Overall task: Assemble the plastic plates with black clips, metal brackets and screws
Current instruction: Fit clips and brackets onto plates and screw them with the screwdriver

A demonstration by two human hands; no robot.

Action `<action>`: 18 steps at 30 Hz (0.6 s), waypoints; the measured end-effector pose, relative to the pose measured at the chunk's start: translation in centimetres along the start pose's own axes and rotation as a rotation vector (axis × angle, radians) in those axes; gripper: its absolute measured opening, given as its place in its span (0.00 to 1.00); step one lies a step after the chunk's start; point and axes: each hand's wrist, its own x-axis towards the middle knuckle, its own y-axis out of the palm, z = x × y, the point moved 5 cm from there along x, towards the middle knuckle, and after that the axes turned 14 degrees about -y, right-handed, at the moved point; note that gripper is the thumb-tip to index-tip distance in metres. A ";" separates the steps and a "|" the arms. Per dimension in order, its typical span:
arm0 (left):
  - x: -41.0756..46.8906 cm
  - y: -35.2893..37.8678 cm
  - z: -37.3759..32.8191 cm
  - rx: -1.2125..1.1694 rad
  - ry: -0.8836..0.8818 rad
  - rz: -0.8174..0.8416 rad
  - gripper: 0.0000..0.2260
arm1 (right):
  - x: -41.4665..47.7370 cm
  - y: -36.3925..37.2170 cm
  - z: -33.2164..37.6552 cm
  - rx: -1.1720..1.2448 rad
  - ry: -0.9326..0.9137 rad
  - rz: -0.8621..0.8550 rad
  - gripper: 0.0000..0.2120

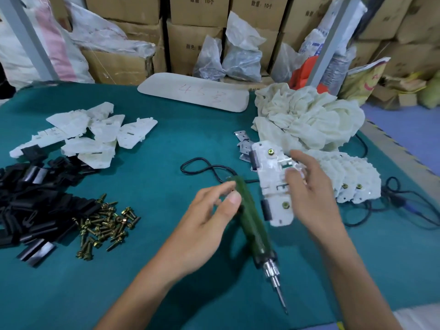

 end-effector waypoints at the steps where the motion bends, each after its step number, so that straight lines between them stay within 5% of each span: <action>1: 0.0 -0.5 0.3 -0.002 -0.002 -0.027 0.22 | 1.2 -1.1 -1.1 -0.152 -0.010 0.027 0.16; 5: 0.5 -3.1 1.9 0.060 -0.026 -0.140 0.08 | 4.9 -2.9 -6.2 -0.534 0.050 0.151 0.20; 10: 2.8 -10.3 3.3 0.277 -0.054 -0.384 0.10 | 5.9 -4.0 -7.0 -0.828 -0.068 0.120 0.20; 12: 4.7 -13.6 3.4 0.399 -0.060 -0.489 0.12 | 4.5 -3.4 -5.3 -0.741 -0.112 0.091 0.23; 16: 10.2 -18.6 2.8 0.775 -0.072 -0.675 0.19 | -3.7 3.0 -2.4 -0.415 -0.078 0.563 0.36; 18: 12.7 -19.9 2.7 1.028 -0.110 -0.721 0.24 | -6.6 5.1 -2.0 -0.371 -0.091 0.637 0.43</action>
